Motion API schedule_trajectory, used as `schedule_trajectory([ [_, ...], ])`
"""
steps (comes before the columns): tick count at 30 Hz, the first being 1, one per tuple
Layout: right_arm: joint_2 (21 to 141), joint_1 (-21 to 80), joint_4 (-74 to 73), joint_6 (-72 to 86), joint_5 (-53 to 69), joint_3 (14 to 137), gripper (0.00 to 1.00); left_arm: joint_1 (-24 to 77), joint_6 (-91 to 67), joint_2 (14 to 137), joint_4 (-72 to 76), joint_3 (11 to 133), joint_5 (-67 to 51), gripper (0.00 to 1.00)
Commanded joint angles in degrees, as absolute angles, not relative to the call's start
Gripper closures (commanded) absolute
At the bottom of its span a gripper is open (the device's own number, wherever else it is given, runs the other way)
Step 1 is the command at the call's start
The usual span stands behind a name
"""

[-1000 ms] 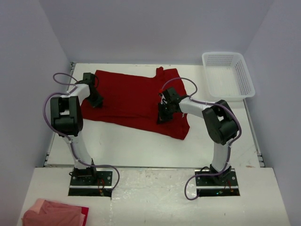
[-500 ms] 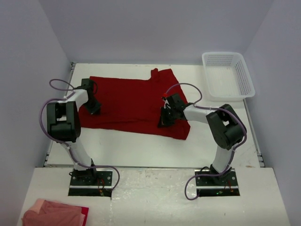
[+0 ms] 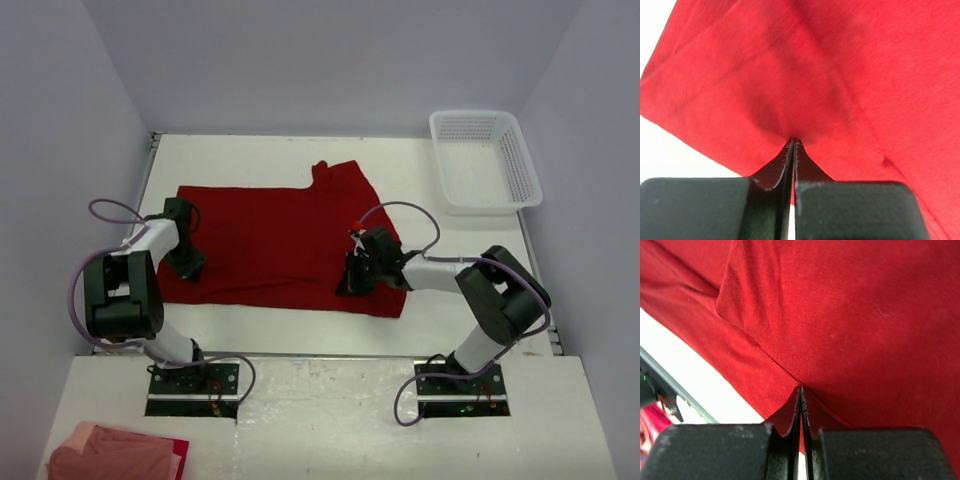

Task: Fold and stack the t-shirts
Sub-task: Fold the flattened tshirt in 1/3 of the way

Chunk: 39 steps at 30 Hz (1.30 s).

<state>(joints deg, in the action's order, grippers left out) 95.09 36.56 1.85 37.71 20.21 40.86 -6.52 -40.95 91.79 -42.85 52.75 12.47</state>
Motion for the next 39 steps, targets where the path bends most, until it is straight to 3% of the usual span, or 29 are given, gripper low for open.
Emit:
schedule_trajectory([
  [1, 95.37, 40.85, -5.89, 40.07, 14.94, 34.72, 1.00, -7.55, -41.57, 87.37, -44.47, 49.84, 14.77, 1.00],
  [12, 88.34, 47.72, -3.60, 48.77, 10.99, 27.25, 1.00, -8.08, -44.03, 80.07, -50.17, 46.85, 15.30, 1.00],
  [24, 83.41, 48.96, -5.27, 50.89, 9.23, 26.28, 1.00, -12.56, -47.64, 81.56, -56.07, 42.54, 8.10, 1.00],
  [32, 82.35, 49.22, -7.03, 49.14, 8.62, 27.94, 1.00, -13.27, -49.92, 77.27, -60.99, 42.36, 15.02, 1.00],
  [39, 77.62, 55.45, -20.02, 47.29, 1.42, 36.11, 1.00, -12.75, -50.45, 63.91, -67.58, 56.57, 21.52, 1.00],
])
